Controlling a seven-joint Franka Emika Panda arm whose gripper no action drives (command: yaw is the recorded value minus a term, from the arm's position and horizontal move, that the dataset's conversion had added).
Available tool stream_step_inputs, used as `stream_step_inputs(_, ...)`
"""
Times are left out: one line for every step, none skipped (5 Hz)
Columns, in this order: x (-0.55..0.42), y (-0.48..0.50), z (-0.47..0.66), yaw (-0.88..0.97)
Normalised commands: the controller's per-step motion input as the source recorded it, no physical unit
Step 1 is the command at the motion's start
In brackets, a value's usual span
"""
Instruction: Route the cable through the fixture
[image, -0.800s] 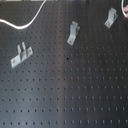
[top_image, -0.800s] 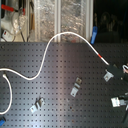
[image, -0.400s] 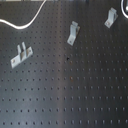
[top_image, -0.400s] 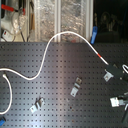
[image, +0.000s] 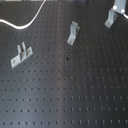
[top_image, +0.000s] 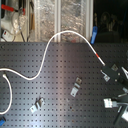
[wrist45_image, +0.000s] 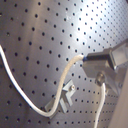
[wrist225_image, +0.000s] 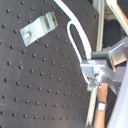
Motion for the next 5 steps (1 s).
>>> stream_step_inputs(0.059,0.513,0.01,0.24)
stream_step_inputs(0.096,0.510,0.01,0.23)
stream_step_inputs(0.166,0.401,0.01,0.19)
stream_step_inputs(0.174,0.280,0.02,0.13)
stream_step_inputs(0.171,0.183,0.04,-0.02)
